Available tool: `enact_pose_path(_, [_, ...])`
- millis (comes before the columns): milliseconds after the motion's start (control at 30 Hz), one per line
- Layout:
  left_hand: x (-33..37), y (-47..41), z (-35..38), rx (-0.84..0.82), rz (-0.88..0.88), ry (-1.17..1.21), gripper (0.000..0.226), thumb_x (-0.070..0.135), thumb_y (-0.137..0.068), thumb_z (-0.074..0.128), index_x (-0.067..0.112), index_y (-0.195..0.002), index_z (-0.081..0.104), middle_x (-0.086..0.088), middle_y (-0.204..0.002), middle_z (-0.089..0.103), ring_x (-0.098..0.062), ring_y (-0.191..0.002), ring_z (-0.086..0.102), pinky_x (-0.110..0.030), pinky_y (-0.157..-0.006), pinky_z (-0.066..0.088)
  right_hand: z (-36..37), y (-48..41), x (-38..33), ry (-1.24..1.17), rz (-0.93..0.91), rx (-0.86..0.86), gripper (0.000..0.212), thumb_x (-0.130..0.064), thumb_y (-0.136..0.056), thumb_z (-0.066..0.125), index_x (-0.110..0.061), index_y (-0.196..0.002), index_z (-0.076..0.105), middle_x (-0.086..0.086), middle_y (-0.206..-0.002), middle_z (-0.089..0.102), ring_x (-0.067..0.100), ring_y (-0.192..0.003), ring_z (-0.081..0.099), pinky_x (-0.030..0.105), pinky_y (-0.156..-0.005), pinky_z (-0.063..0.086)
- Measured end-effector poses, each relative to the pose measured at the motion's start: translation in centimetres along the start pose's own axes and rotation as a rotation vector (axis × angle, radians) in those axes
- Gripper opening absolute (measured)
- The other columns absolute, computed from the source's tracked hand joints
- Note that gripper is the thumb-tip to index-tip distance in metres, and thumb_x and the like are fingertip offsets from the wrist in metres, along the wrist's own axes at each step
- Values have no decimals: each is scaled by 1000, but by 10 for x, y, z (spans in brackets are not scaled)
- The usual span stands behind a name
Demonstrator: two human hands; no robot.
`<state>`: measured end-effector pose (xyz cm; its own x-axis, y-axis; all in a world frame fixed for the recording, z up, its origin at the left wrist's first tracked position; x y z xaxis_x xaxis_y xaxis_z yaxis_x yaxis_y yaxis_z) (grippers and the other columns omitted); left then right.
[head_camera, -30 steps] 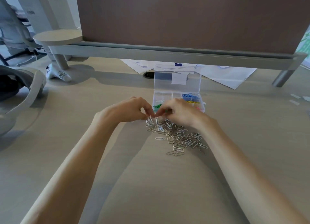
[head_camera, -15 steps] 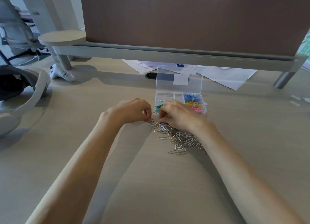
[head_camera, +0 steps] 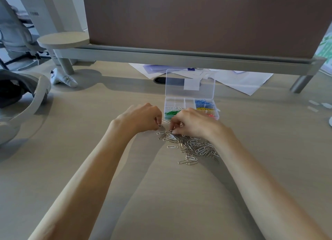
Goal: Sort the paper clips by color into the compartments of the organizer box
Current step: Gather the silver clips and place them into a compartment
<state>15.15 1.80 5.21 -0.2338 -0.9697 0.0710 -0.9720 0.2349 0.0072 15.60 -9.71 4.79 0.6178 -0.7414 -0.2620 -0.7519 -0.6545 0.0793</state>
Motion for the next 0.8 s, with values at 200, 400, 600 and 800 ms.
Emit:
enact_pose_path(200, [15, -1, -6, 74, 78, -307, 24, 42, -84, 55, 27, -98, 67, 2, -101, 68, -23, -93, 62, -28, -69, 37, -1, 1, -4, 67, -26, 30, 3, -27, -83, 62, -28, -81, 62, -7, -85, 59, 18, -84, 58, 31, -65, 42])
enact_pose_path(400, [12, 1, -8, 96, 61, -268, 25, 45, -81, 58, 28, -96, 69, 3, -99, 69, -25, -90, 64, -28, -69, 34, -4, 4, -9, 144, -75, 108, 11, -28, -85, 58, -20, -80, 63, 0, -88, 60, 19, -81, 57, 31, -68, 44])
enact_pose_path(600, [8, 3, -4, 88, 50, -159, 25, 45, -81, 58, 28, -95, 70, 3, -97, 69, -25, -86, 64, -28, -67, 38, -8, 4, -2, 125, -77, 196, 13, -24, -88, 56, -14, -82, 63, 0, -87, 63, 15, -79, 56, 24, -62, 34])
enact_pose_path(800, [-9, 4, -10, 76, -45, 132, 12, 34, -85, 56, 25, -90, 62, 7, -95, 67, -18, -82, 60, -28, -66, 43, -24, 9, 15, -36, 27, 243, 19, -31, -97, 46, -16, -93, 56, -1, -91, 62, 18, -82, 58, 38, -71, 49])
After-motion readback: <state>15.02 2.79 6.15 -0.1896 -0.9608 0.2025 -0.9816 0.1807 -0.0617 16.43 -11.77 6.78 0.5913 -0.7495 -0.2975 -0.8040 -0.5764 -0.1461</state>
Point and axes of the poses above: each hand's wrist, its own y-axis away from the middle knuckle, its own z-axis out of the palm, x = y × z, the point moved 8 cm from there along -y, towards the middle knuckle
